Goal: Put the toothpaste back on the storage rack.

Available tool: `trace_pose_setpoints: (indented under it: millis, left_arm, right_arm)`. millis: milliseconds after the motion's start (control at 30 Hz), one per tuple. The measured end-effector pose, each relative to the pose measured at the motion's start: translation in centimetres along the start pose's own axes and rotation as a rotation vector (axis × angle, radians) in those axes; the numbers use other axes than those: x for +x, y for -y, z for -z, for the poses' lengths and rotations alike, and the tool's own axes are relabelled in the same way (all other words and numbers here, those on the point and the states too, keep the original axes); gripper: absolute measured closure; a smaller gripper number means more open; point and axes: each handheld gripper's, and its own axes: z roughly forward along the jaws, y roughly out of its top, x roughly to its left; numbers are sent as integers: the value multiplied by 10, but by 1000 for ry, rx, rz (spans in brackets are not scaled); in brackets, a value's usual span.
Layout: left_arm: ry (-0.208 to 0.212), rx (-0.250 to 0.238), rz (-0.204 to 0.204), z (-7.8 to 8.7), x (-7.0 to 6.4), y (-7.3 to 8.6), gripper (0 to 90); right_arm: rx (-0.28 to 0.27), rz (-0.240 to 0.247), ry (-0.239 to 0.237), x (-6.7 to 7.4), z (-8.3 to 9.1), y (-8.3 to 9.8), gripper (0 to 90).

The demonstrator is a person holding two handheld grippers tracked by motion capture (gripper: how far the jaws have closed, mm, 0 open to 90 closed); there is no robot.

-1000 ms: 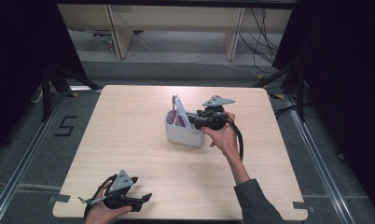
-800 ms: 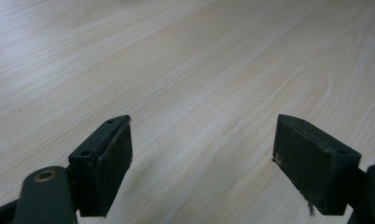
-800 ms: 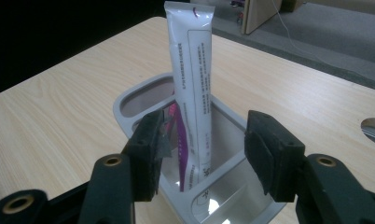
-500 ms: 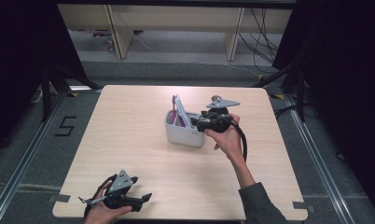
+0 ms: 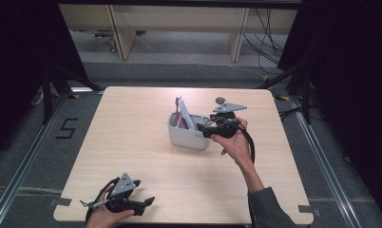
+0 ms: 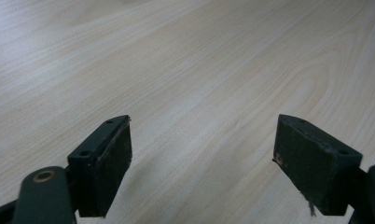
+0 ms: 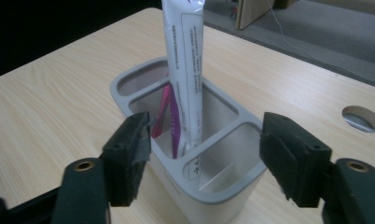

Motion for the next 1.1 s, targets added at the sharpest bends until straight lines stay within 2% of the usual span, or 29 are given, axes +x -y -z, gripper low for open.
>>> trace_pose_setpoints:
  millis: [67,100,167,200,333,367,533,567,600,700,733,767,833,900,933,967,1000,1033,1067,1100]
  left_arm:
    - [1,-9,9,-1,-1,0,188]
    - [1,-10,9,0,-1,0,188]
    - [1,-10,9,0,-1,0,188]
    - [0,-4,3,0,0,0,187]
    - [1,-10,9,0,-1,0,187]
    - [1,-10,9,0,-1,0,187]
    - [1,-11,9,0,-1,0,186]
    - [1,-11,9,0,-1,0,186]
    - [1,-10,10,0,-1,0,186]
    - [-1,-2,2,0,0,0,186]
    - [-1,-2,2,0,0,0,186]
    - [0,-9,11,-1,-1,0,186]
    - [0,-9,11,-1,-1,0,186]
    - [0,-11,10,0,-1,0,186]
    - [3,-9,8,0,-1,0,186]
    - [-3,-1,-8,0,1,0,186]
    - [-3,-3,-5,0,1,-1,186]
    - [3,-13,5,0,0,0,186]
    - [3,-11,8,0,0,0,186]
    - [1,-10,10,0,0,0,186]
  right_arm:
    - [4,15,6,-2,2,0,324]
    - [3,7,-8,-2,1,1,314]
    - [3,-8,8,-2,2,2,298]
    - [8,11,11,-3,3,2,293]
    - [4,-16,11,-2,5,4,264]
    - [8,-3,15,-3,6,4,264]
    - [8,-3,7,-2,9,6,263]
    - [6,11,6,-3,10,7,263]
    - [11,-14,5,-2,12,7,264]
    - [-3,8,-4,-3,11,9,264]
    - [4,-23,-6,-1,12,10,264]
    - [9,0,5,-3,13,10,263]
    - [5,11,6,-4,14,12,263]
    - [2,-29,-10,-1,14,14,263]
    - [7,-8,2,-2,16,14,263]
    - [15,-25,-2,-1,17,14,263]
    - [5,3,6,-3,17,15,263]
    - [6,6,4,-3,17,16,263]
    - [15,-25,0,-1,19,17,263]
    - [2,2,-1,-3,18,18,263]
